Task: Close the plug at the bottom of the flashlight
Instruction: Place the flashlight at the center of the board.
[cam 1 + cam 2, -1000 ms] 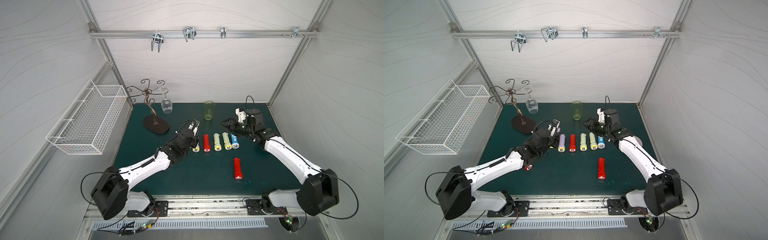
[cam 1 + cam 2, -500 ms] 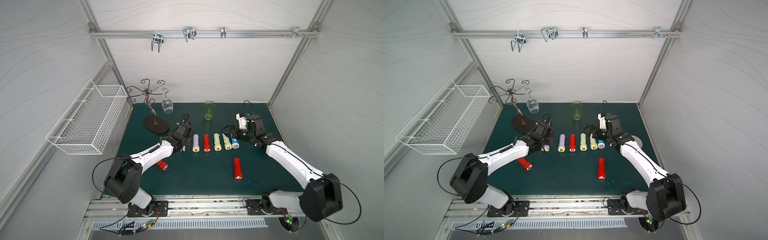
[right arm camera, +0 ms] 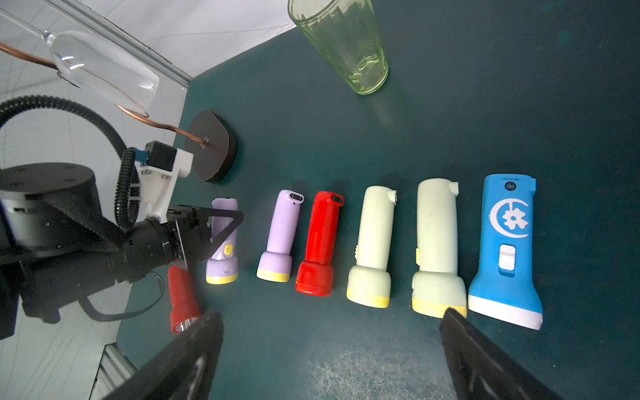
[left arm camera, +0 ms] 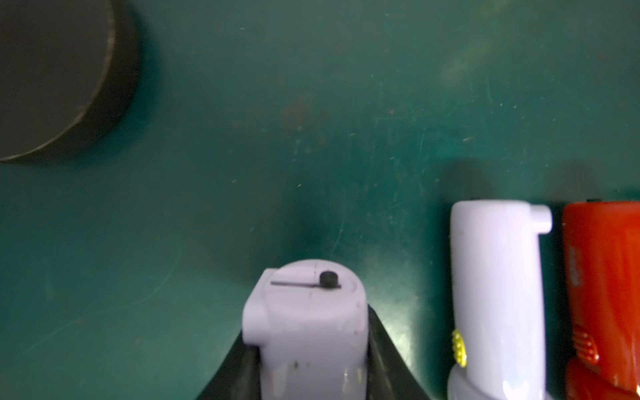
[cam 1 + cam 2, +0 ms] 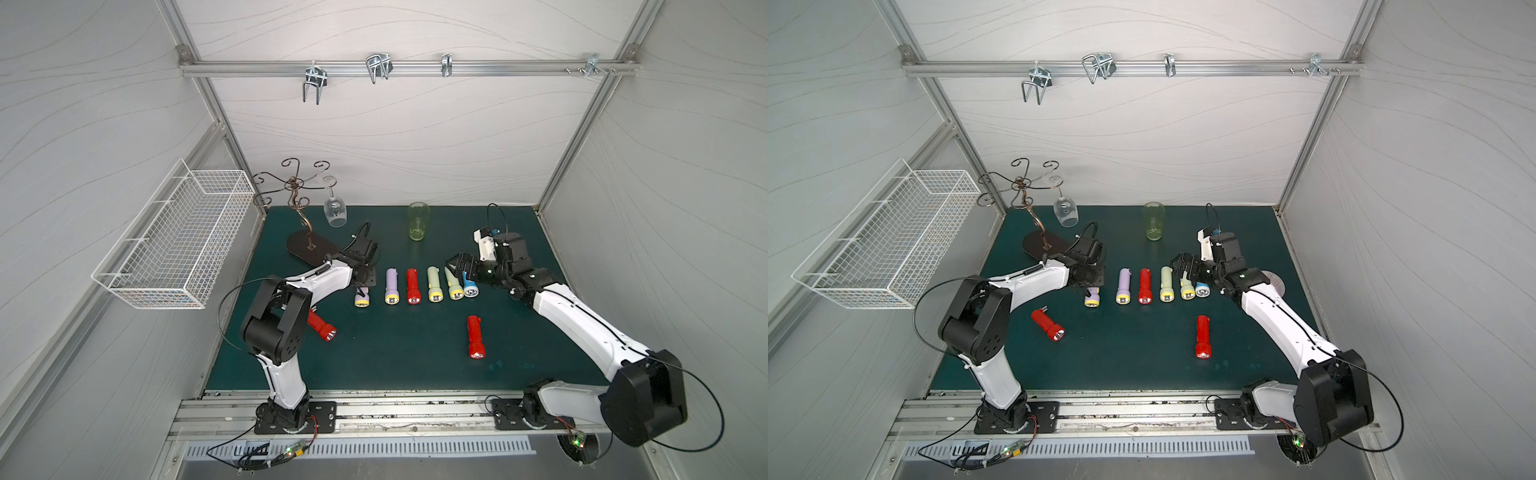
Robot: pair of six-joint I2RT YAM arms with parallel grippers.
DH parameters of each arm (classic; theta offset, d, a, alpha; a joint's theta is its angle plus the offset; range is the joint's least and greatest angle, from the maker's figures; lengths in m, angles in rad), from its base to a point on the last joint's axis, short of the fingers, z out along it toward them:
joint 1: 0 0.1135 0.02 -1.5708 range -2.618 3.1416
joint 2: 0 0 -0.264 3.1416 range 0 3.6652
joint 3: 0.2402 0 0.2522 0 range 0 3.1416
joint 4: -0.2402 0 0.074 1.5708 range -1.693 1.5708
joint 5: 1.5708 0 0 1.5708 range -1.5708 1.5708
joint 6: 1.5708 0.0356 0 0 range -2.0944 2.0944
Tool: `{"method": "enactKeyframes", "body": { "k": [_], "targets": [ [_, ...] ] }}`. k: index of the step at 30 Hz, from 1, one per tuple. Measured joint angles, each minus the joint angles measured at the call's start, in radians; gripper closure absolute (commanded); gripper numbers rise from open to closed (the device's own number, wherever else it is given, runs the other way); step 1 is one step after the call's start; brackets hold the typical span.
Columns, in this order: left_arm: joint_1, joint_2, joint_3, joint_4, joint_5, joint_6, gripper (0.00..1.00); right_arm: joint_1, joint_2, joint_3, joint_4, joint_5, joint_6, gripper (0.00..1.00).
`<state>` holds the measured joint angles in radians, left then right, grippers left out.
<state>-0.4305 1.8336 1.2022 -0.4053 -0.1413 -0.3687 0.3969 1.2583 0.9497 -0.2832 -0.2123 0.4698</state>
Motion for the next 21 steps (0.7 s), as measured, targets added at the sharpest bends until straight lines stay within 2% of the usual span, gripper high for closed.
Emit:
{"method": "enactKeyframes", "body": {
  "k": [7,10,15,21],
  "targets": [
    [-0.001,0.117,0.126,-0.055,0.046,0.006,0.99,0.0,-0.001,0.0,-0.018,0.04,0.0,0.01],
    [-0.001,0.15,0.146,-0.078,0.053,0.006,0.91,-0.003,-0.001,0.0,-0.024,0.051,0.0,0.01],
    [0.0,0.167,0.167,-0.103,0.056,0.006,0.61,-0.007,-0.001,0.0,-0.027,0.064,-0.001,0.01],
    [-0.001,0.171,0.183,-0.134,0.055,0.005,0.36,-0.007,-0.002,0.0,-0.038,0.076,-0.008,0.01]
  ]
}}
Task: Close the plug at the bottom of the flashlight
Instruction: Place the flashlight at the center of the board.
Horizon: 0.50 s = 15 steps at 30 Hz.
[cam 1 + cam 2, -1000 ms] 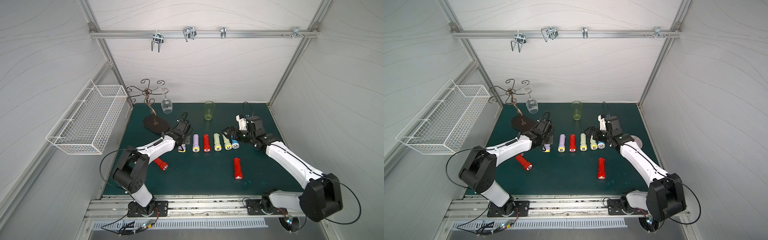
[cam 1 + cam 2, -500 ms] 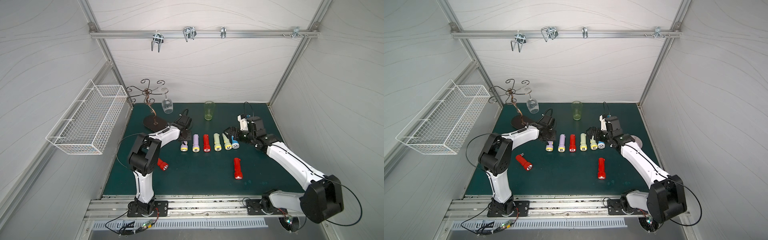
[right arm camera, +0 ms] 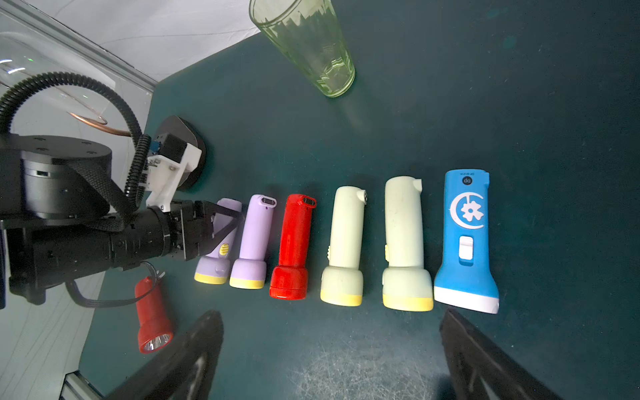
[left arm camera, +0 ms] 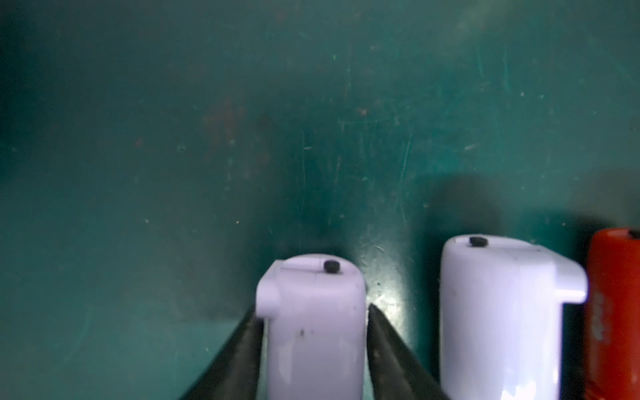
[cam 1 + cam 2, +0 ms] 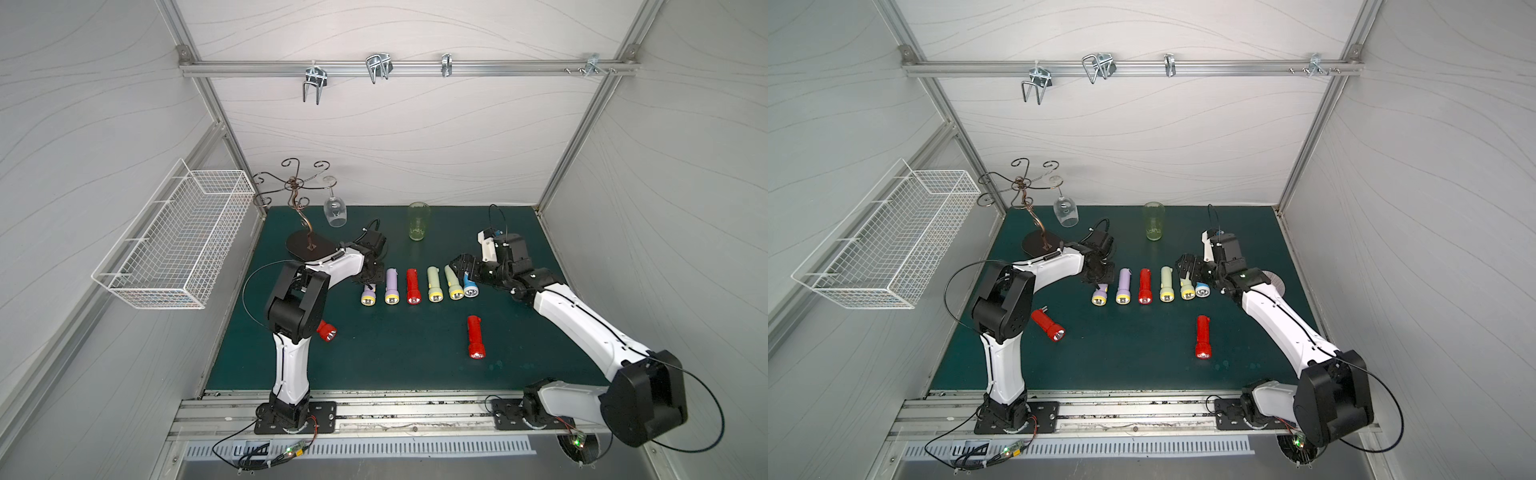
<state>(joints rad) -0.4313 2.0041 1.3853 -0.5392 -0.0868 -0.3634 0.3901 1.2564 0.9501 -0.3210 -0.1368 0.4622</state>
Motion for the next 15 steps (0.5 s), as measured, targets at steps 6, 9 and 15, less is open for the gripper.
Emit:
{"method": "enactKeyframes", "body": {
  "k": [6,9,15],
  "targets": [
    [0.0,-0.005,0.024,-0.023,-0.003,-0.008,0.3,-0.002,-0.006,0.0,-0.003,0.0,-0.003,0.01],
    [0.0,-0.034,0.024,-0.036,-0.001,-0.011,0.3,-0.002,-0.011,0.0,-0.003,0.0,-0.007,0.01],
    [0.0,-0.184,0.014,-0.037,0.012,-0.029,0.32,-0.002,-0.013,0.0,-0.003,0.001,-0.008,0.01]
  ]
}}
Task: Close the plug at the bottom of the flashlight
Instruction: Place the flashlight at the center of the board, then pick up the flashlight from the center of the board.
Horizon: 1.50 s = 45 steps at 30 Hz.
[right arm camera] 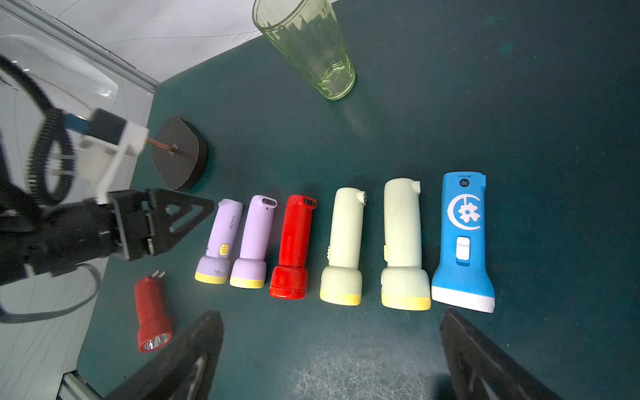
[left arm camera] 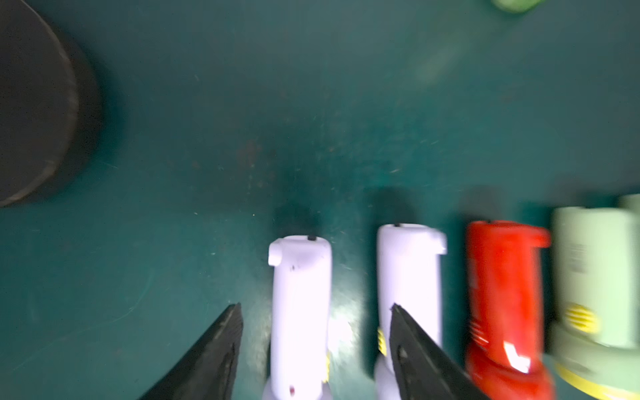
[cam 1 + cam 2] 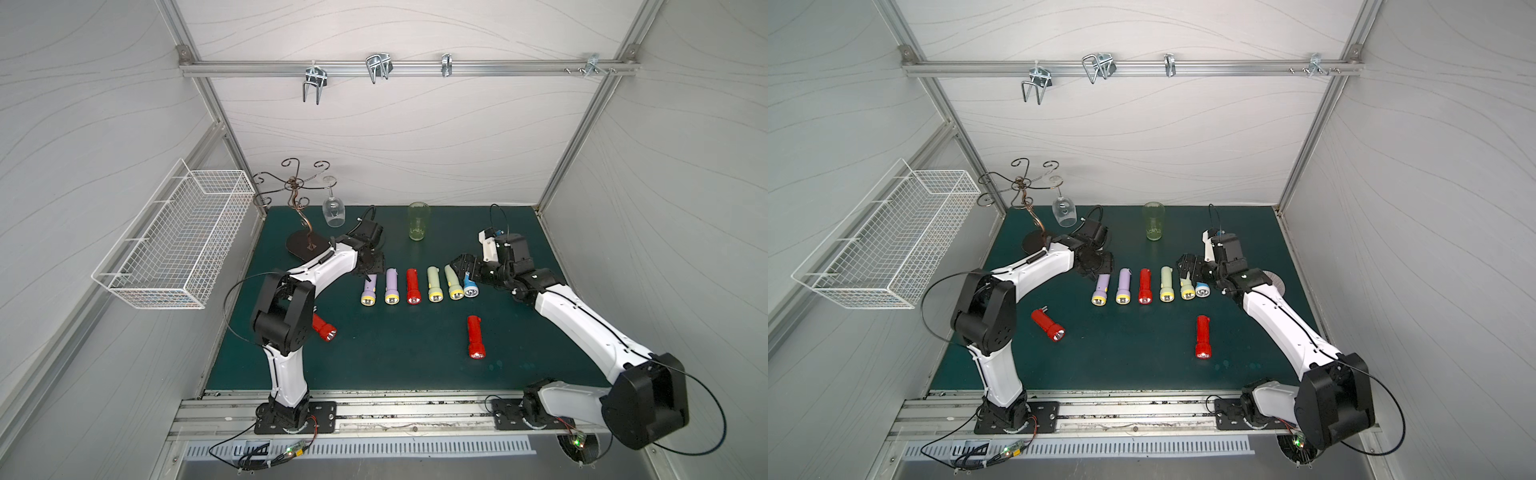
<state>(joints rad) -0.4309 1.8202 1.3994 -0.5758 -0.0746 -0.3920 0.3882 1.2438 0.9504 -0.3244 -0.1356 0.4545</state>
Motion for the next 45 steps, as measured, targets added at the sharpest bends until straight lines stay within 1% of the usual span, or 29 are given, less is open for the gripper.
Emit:
{"method": "enactKeyframes", "body": {
  "k": [5,9,10,11,12,13,19,26,28,32,40,42,45],
  "targets": [
    [0.0,-0.167,-0.085,0.005,-0.008,-0.017,0.32,0.0,-0.005,0.0,0.0,0.0,0.0,0.01],
    [0.004,-0.278,-0.19,0.005,-0.039,-0.028,0.3,0.0,-0.01,0.0,0.0,-0.003,0.0,0.01],
    [0.008,-0.304,-0.219,0.003,-0.045,-0.031,0.28,0.0,-0.01,0.0,0.0,-0.003,0.0,0.01],
    [0.012,-0.327,-0.246,0.001,-0.048,-0.033,0.23,0.0,-0.01,0.0,0.0,-0.004,0.0,0.01],
    [0.019,-0.352,-0.275,-0.003,-0.05,-0.034,0.04,0.0,-0.01,0.0,0.0,-0.003,0.0,0.01],
    [0.028,-0.378,-0.304,-0.007,-0.053,-0.037,0.0,0.0,-0.01,0.0,0.0,-0.003,0.0,0.01],
    [0.119,-0.521,-0.463,-0.019,-0.088,-0.09,0.0,-0.001,-0.01,0.0,0.0,-0.004,0.0,0.01],
    [0.26,-0.64,-0.62,-0.009,-0.071,-0.193,0.0,-0.002,-0.01,0.0,0.0,-0.003,0.0,0.01],
    [0.289,-0.663,-0.655,-0.01,-0.077,-0.234,0.02,-0.002,-0.01,0.0,0.0,-0.003,0.0,0.01],
    [0.308,-0.687,-0.695,-0.01,-0.091,-0.315,0.11,-0.002,-0.01,0.0,0.0,-0.003,0.0,0.01],
    [0.362,-0.684,-0.79,0.023,-0.062,-0.465,0.39,-0.003,-0.01,0.0,0.0,-0.003,0.0,0.01],
    [0.373,-0.668,-0.803,0.035,-0.048,-0.481,0.42,-0.003,-0.01,0.0,0.0,-0.002,0.0,0.01],
    [0.389,-0.63,-0.806,0.065,-0.026,-0.478,0.42,-0.003,-0.01,0.0,0.0,0.0,0.0,0.01]
  ]
}}
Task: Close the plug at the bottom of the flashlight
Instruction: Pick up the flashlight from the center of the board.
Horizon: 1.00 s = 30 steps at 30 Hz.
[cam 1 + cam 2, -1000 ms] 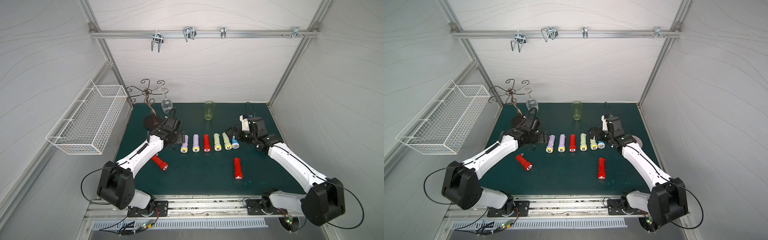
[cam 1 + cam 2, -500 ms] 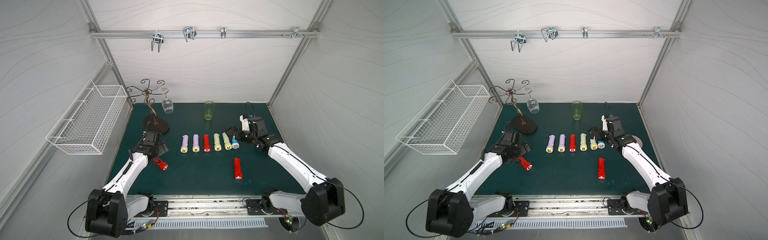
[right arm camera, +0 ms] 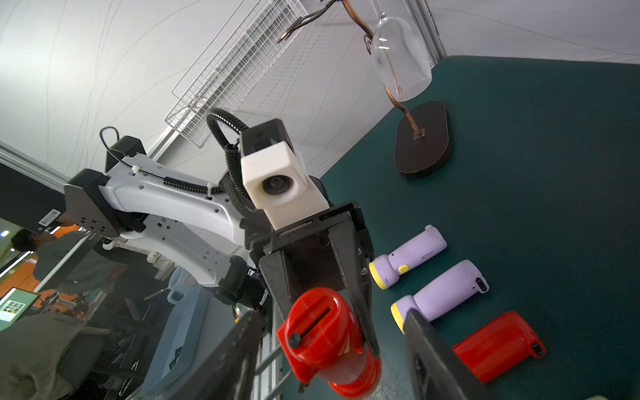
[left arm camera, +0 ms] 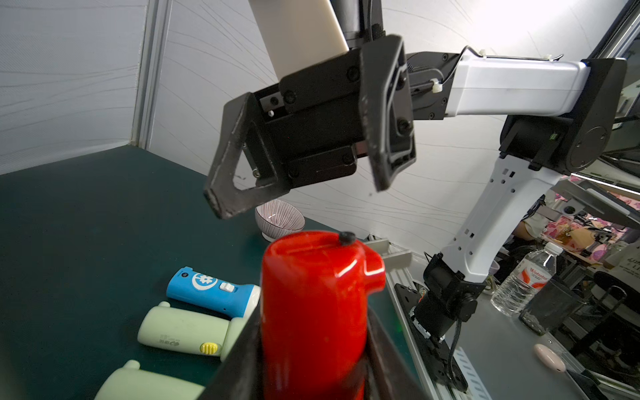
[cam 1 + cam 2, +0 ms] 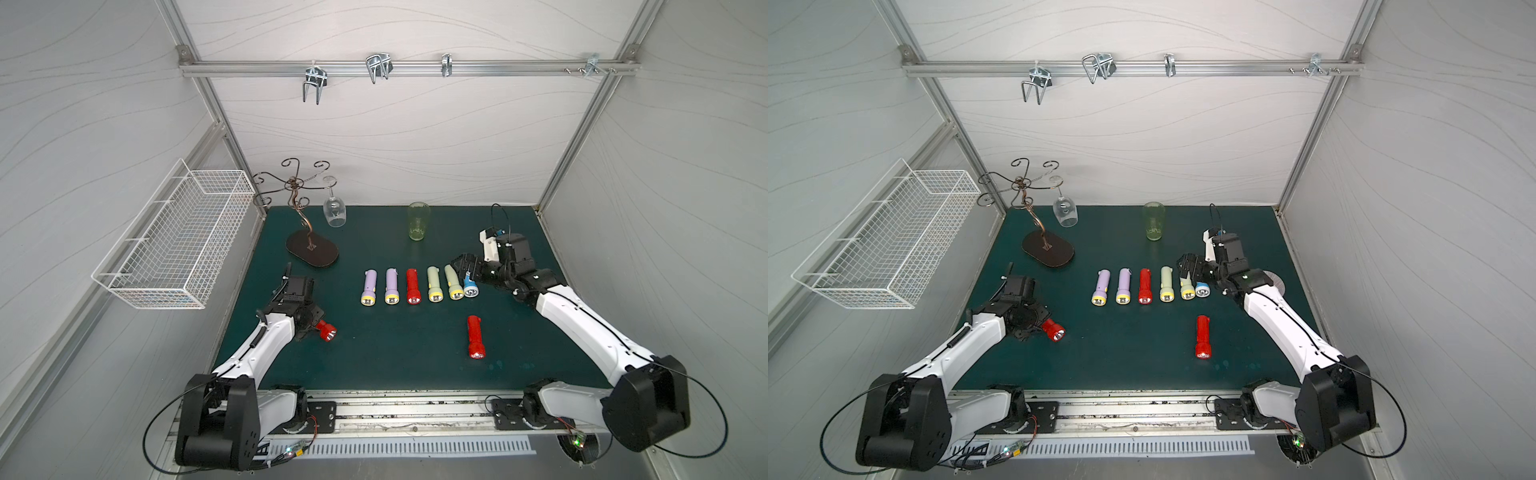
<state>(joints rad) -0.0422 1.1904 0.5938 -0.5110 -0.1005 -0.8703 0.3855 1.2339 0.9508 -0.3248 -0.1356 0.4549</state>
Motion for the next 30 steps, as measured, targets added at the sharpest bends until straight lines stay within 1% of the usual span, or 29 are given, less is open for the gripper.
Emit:
{"method": "enactKeyframes", "body": {
  "k": [5,11,14,17,21,22,26,30],
  "targets": [
    [0.011,0.075,0.0,0.049,0.036,0.014,0.44,0.0,0.0,0.0,0.0,0.005,0.0,0.01],
    [0.016,0.153,0.015,0.086,0.068,0.043,0.55,0.0,0.001,0.0,0.0,0.007,0.0,0.01],
    [0.017,0.171,0.028,0.086,0.072,0.051,0.63,0.0,0.001,0.0,0.0,0.011,0.0,0.01],
    [0.017,0.177,0.034,0.094,0.078,0.057,0.75,0.0,0.002,0.0,0.0,0.016,0.0,0.01],
    [0.019,0.179,0.037,0.095,0.086,0.079,0.98,-0.001,0.005,0.0,0.0,0.02,0.0,0.01],
    [0.021,0.179,0.039,0.096,0.09,0.09,1.0,-0.001,0.006,0.0,0.0,0.02,0.0,0.01],
    [0.022,0.164,0.053,0.096,0.118,0.13,1.0,-0.002,0.01,0.0,0.0,0.019,0.001,0.01],
    [0.019,0.103,0.082,0.106,0.17,0.175,1.0,-0.003,0.013,0.0,-0.001,0.02,0.013,0.01]
  ]
}}
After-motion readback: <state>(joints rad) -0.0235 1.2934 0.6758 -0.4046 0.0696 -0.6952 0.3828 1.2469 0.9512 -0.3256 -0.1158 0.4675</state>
